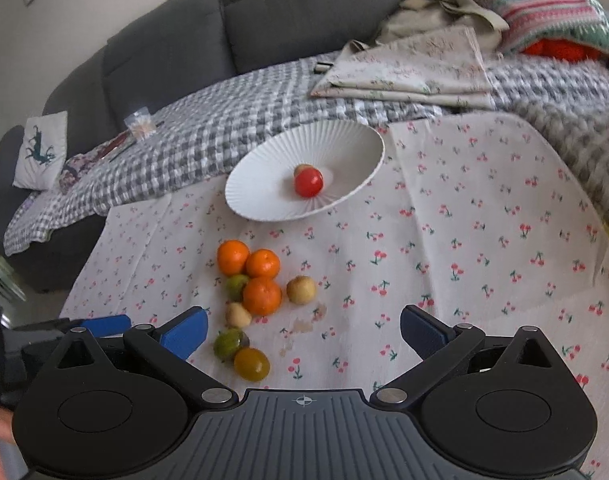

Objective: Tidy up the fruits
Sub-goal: 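Withdraw both tools from the bowl back toward the fruit pile, then grasp a green lime with the left tool while the right tool grasps a yellow-orange fruit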

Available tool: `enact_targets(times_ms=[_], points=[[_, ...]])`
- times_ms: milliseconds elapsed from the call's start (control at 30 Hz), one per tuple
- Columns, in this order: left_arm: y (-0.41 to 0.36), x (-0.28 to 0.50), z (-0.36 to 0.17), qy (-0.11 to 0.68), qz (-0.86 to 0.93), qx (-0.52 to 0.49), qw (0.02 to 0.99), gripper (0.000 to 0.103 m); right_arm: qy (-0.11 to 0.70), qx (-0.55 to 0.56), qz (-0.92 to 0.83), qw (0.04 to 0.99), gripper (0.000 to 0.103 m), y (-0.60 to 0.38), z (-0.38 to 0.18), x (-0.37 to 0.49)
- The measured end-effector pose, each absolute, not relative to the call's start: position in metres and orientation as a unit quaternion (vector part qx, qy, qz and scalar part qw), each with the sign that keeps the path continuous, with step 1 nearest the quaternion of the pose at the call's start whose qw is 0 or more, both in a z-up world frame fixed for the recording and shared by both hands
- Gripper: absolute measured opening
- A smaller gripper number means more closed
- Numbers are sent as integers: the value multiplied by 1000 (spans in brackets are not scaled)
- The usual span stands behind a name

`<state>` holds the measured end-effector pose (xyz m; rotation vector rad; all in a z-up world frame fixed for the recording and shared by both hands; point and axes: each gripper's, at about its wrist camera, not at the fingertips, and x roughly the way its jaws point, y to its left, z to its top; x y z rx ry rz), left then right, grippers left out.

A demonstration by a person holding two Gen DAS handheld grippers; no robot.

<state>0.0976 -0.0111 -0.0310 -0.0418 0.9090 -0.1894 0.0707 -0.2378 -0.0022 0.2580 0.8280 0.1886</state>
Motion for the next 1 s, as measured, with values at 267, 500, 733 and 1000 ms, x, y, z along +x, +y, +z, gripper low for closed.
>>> enact_targets(times_ms=[267,500,733,1000], points=[[-17,109,-49,464,-108,-62,877,78,416,118,84,898,97,-235,-8,72],[-13,118,-61,471,-101,-116,869,69,417,113,83,898,93,-232,-9,73],[-27,116,-62,458,-115,-94,876,34,418,108,82,898,93,-230,-12,75],[-15,113,-52,472,-99,-107,870,31,431,96,91,893,84,-225,-20,78]])
